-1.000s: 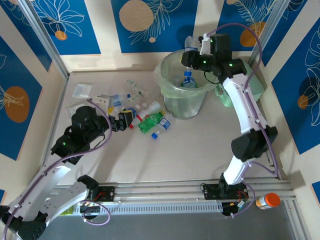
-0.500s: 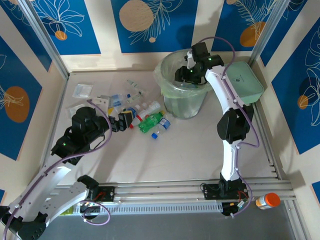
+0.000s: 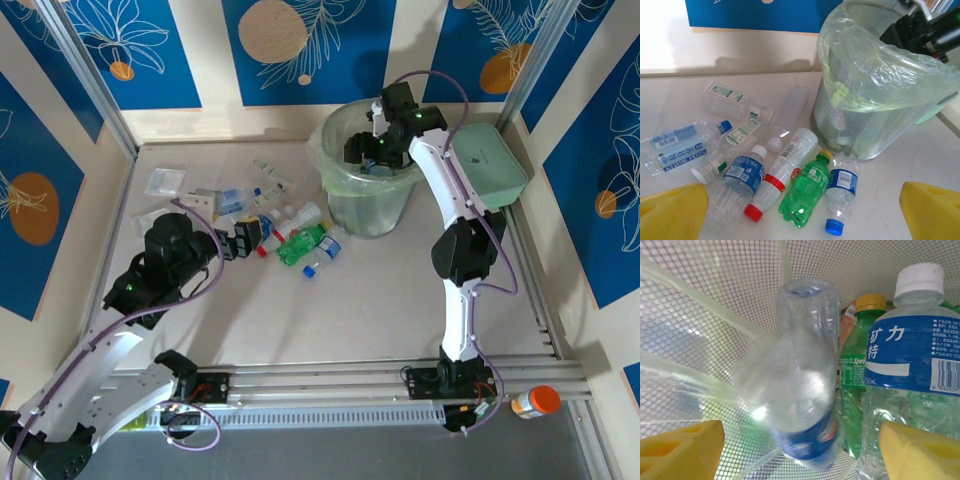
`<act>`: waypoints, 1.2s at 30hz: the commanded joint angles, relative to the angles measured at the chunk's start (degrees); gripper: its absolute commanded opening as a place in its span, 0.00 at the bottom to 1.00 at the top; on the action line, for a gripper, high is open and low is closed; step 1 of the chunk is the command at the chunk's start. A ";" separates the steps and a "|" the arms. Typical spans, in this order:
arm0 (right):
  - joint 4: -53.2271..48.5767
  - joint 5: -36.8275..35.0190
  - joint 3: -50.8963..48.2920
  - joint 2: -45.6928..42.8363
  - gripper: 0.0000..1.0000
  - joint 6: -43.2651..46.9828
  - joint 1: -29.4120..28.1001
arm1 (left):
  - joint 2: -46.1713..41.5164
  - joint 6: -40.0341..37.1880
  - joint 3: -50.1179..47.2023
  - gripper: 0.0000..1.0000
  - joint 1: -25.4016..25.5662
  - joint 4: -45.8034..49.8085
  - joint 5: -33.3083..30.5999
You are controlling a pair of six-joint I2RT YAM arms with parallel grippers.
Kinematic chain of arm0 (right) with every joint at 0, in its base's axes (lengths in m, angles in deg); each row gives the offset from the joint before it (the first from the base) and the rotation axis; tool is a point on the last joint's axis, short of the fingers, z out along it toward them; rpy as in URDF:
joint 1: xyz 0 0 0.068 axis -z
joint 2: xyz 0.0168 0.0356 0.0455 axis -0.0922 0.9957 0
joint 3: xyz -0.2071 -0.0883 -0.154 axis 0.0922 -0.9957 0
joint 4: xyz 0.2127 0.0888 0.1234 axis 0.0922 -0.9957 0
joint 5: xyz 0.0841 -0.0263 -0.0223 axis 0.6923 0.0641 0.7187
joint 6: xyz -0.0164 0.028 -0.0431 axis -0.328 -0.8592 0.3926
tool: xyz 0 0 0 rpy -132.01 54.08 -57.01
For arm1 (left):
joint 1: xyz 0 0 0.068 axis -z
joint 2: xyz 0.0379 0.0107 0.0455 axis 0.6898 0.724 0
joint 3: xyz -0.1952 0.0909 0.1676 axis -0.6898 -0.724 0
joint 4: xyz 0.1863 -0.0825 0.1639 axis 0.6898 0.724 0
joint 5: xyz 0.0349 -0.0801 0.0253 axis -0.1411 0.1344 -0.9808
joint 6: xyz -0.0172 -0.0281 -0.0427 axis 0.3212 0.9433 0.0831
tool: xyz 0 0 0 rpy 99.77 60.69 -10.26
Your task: Put the plastic bottles in the bin
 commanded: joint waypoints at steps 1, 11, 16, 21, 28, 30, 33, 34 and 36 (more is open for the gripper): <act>-1.84 -1.80 2.11 -5.90 0.81 0.38 -0.25 | 0.18 -0.18 0.07 0.98 0.35 0.54 -2.08; 6.68 -3.97 -11.58 -24.42 0.76 -1.15 -2.94 | 2.83 0.19 0.39 0.99 0.29 1.44 -0.98; 11.85 -4.04 -24.20 -35.10 0.74 -1.53 -6.37 | 5.80 3.60 2.35 0.99 0.34 4.35 0.50; 15.14 -2.17 -36.10 -45.31 0.71 -1.94 -7.46 | 11.37 6.94 6.57 0.98 0.43 9.47 2.19; 20.52 1.29 -53.21 -57.81 0.69 -4.05 -7.81 | 26.08 6.46 15.45 0.95 2.20 18.00 7.70; 21.98 1.38 -57.33 -60.77 0.69 -4.94 -7.77 | 31.05 6.22 17.38 0.93 5.27 18.50 7.77; 22.92 -0.32 -62.02 -64.40 0.69 -6.14 -7.49 | 38.68 3.99 21.21 0.90 9.91 19.41 5.26; 22.72 -1.45 -63.07 -65.36 0.69 -6.78 -6.97 | 41.02 3.12 22.33 0.88 11.35 19.34 4.31; 22.50 -1.94 -64.89 -67.40 0.69 -8.05 -4.94 | 45.11 1.92 23.86 0.87 13.22 18.19 3.16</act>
